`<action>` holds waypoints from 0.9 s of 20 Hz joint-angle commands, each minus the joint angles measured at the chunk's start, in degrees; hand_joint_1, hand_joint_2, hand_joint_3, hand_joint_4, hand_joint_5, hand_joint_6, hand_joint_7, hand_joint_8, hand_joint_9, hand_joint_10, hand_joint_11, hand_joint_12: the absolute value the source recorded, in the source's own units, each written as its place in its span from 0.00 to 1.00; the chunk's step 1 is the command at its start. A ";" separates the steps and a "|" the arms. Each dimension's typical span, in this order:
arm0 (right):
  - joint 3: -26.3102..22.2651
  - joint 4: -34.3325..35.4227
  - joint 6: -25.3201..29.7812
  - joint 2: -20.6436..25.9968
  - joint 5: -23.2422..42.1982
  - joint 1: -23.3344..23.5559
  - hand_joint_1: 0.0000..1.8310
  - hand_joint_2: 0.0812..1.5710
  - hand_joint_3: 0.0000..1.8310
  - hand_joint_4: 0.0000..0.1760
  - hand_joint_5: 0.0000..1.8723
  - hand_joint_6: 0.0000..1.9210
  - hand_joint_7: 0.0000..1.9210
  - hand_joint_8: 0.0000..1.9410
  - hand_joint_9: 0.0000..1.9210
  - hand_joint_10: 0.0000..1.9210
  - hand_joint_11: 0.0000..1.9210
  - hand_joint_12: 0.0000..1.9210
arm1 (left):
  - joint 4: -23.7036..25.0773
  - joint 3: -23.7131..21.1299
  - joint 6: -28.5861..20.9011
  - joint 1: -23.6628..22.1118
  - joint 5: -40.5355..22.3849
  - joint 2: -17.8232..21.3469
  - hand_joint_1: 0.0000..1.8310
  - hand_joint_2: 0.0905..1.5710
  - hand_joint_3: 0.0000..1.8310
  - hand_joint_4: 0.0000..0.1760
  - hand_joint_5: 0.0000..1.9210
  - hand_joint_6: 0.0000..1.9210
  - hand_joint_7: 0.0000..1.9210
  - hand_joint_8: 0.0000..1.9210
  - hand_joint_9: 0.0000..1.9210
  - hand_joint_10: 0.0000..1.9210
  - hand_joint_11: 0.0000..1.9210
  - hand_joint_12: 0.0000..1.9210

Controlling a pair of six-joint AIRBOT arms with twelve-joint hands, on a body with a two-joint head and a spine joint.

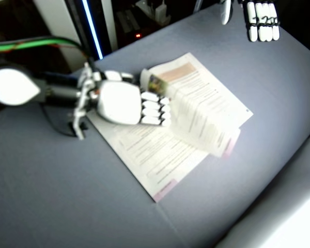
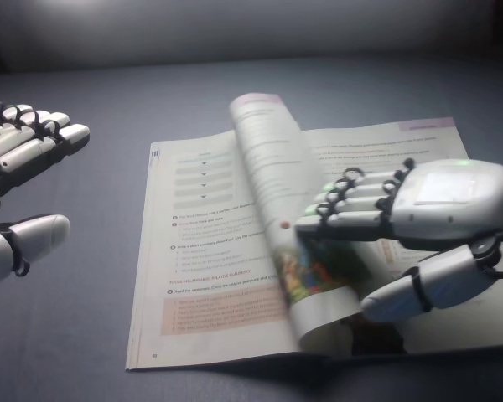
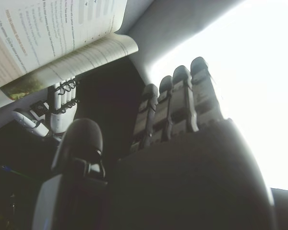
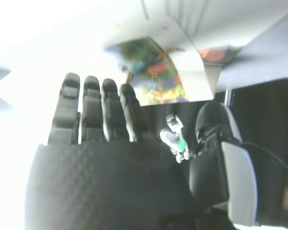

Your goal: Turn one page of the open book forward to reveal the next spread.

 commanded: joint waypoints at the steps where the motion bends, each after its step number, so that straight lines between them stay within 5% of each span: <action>1: 0.25 2.90 -0.04 -0.34 5.57 0.81 0.00 0.76 0.01 0.00 0.00 0.00 0.00 0.00 0.00 0.00 0.00 0.00 | -0.92 0.24 -0.26 -0.60 -7.76 -0.12 0.00 0.93 0.00 0.00 0.03 0.00 0.00 0.00 0.00 0.00 0.00 0.00; 10: 1.86 1.88 0.55 -8.88 10.46 2.11 0.00 0.75 0.00 0.00 0.05 0.00 0.04 0.00 0.03 0.00 0.02 0.01 | -1.99 1.08 -0.28 -0.81 -8.72 -0.08 0.00 0.95 0.00 0.00 0.03 0.00 0.01 0.00 0.01 0.00 0.00 0.00; 18: -2.72 -3.40 2.59 -8.74 22.01 9.54 0.00 0.76 0.01 0.00 0.06 0.01 0.06 0.01 0.05 0.01 0.02 0.01 | -3.16 1.93 -0.59 -0.81 -8.51 0.01 0.00 0.97 0.01 0.00 0.05 0.00 0.02 0.00 0.01 0.00 0.00 0.00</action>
